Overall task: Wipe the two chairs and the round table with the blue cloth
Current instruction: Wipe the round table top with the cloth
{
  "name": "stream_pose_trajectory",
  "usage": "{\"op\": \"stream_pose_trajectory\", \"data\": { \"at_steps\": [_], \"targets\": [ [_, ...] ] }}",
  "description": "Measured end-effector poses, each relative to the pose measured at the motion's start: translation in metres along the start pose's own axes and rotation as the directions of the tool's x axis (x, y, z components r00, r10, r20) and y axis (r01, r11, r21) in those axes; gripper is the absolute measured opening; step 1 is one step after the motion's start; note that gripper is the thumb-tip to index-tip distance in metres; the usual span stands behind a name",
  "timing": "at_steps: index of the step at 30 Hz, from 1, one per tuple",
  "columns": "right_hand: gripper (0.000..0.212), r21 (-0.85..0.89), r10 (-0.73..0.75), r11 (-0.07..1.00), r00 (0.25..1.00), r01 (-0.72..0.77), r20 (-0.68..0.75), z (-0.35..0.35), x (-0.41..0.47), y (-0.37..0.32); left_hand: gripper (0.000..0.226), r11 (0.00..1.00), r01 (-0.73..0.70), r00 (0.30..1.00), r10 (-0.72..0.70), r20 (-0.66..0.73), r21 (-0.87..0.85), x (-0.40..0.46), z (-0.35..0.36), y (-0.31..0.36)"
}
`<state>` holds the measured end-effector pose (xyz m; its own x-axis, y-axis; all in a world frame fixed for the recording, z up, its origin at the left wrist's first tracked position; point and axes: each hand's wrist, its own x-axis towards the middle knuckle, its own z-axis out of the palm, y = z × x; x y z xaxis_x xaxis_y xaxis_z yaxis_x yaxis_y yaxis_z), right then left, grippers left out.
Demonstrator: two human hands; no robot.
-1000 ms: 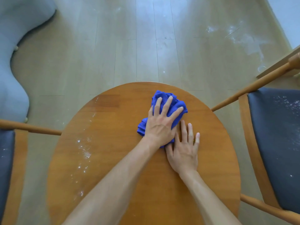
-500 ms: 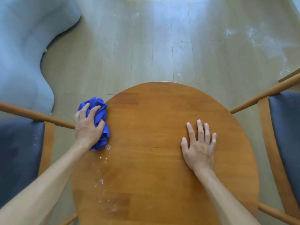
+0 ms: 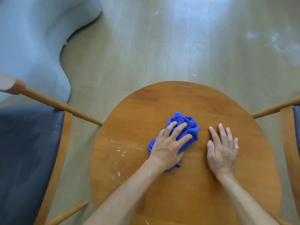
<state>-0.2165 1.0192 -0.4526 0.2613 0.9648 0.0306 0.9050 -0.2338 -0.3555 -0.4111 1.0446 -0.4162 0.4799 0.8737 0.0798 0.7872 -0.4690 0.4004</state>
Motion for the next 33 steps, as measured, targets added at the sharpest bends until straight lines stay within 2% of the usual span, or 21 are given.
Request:
{"op": "stream_pose_trajectory", "data": {
  "at_steps": [2, 4, 7, 10, 13, 15, 18, 20, 24, 26, 28, 31, 33],
  "targets": [
    [0.059, -0.010, 0.001, 1.000, 1.000, -0.001, 0.021, 0.000, -0.001, -0.001, 0.059, 0.996, 0.078, 0.996, -0.076, -0.036, 0.050, -0.022, -0.021, -0.042],
    [0.060, -0.027, -0.005, 1.000, 1.000, 0.006, 0.030, 0.000, -0.001, -0.003, 0.054, 0.964, 0.250, 0.965, -0.239, -0.110, 0.096, -0.055, -0.043, -0.095],
    [0.061, -0.048, 0.001, 0.999, 0.999, 0.001, 0.043, -0.001, -0.001, -0.004, 0.046, 0.851, 0.525, 0.836, -0.517, -0.185, -0.002, -0.101, -0.067, -0.143],
    [0.064, -0.045, 0.006, 0.999, 0.998, -0.003, 0.063, -0.003, -0.002, -0.006, 0.044, 0.764, 0.643, 0.729, -0.635, -0.256, -0.063, -0.112, -0.061, -0.131],
    [0.064, -0.028, 0.010, 1.000, 0.998, -0.008, 0.065, -0.003, 0.000, -0.006, 0.044, 0.762, 0.647, 0.727, -0.619, -0.298, -0.005, -0.101, -0.041, -0.086],
    [0.063, 0.019, 0.021, 1.000, 0.997, -0.022, 0.075, -0.003, -0.001, -0.004, 0.051, 0.815, 0.580, 0.789, -0.559, -0.255, 0.004, -0.088, -0.019, -0.037],
    [0.062, 0.148, 0.052, 0.987, 0.996, -0.061, 0.070, -0.007, 0.001, -0.001, 0.046, 0.945, 0.326, 0.941, -0.327, -0.084, -0.029, -0.068, 0.017, 0.054],
    [0.057, 0.219, 0.072, 0.972, 0.995, -0.086, 0.071, -0.010, 0.003, 0.000, 0.042, 0.982, 0.188, 0.982, -0.188, 0.013, -0.025, -0.057, 0.032, 0.091],
    [0.054, 0.281, 0.084, 0.953, 0.990, -0.112, 0.112, -0.014, 0.005, 0.002, 0.044, 0.999, 0.043, 0.999, -0.043, -0.008, -0.004, -0.058, 0.019, 0.068],
    [0.055, 0.299, 0.093, 0.945, 0.987, -0.130, 0.135, -0.017, 0.004, 0.002, 0.049, 0.996, 0.086, 0.996, -0.085, -0.036, 0.006, -0.076, -0.001, 0.027],
    [0.055, 0.316, 0.093, 0.939, 0.983, -0.140, 0.158, -0.019, 0.004, 0.001, 0.051, 0.961, 0.267, 0.959, -0.257, -0.122, 0.073, -0.104, -0.020, -0.026],
    [0.055, 0.301, 0.088, 0.944, 0.981, -0.137, 0.171, -0.020, 0.004, -0.002, 0.049, 0.837, 0.545, 0.827, -0.527, -0.196, 0.051, -0.149, -0.049, -0.085],
    [0.055, 0.310, 0.093, 0.939, 0.979, -0.146, 0.181, -0.022, 0.005, -0.003, 0.049, 0.793, 0.610, 0.773, -0.592, -0.227, 0.008, -0.165, -0.052, -0.087]
  ]
}}
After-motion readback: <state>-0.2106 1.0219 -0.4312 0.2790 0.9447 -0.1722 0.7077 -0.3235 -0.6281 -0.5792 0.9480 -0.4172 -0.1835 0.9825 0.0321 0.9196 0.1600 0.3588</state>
